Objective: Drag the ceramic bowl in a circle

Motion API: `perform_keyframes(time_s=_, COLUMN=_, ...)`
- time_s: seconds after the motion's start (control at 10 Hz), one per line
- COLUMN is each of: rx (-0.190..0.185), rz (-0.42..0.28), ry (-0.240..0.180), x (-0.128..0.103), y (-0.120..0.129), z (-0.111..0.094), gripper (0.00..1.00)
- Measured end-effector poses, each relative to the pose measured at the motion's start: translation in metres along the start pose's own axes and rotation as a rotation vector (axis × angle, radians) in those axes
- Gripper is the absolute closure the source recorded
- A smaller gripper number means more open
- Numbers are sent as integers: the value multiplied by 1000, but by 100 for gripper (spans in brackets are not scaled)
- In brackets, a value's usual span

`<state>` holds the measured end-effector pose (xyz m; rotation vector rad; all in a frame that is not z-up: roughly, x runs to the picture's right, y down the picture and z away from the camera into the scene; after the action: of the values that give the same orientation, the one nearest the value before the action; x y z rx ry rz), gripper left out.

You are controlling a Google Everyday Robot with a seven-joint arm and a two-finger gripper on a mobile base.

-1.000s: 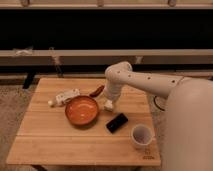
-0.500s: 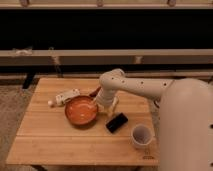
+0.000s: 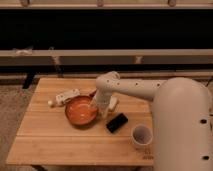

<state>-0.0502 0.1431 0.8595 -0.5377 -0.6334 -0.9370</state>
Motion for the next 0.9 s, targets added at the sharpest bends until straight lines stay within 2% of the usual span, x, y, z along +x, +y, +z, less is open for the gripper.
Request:
perform_keyframes(time_s=0.4, rx=4, rz=-11, ry=20, x=-6, y=12, z=-2, gripper=91)
perform_keyframes(time_s=0.5, rx=5, rz=-11, ry=24, x=-6, y=13, z=-4, gripper=98)
perform_keyframes(time_s=0.7, rx=10, rz=-27, ry=28, x=-12, y=11, z=-6, gripper=100)
perform_keyframes(time_s=0.9, rx=20, rz=-64, ry=29, x=-29, y=0, z=-9, gripper=100)
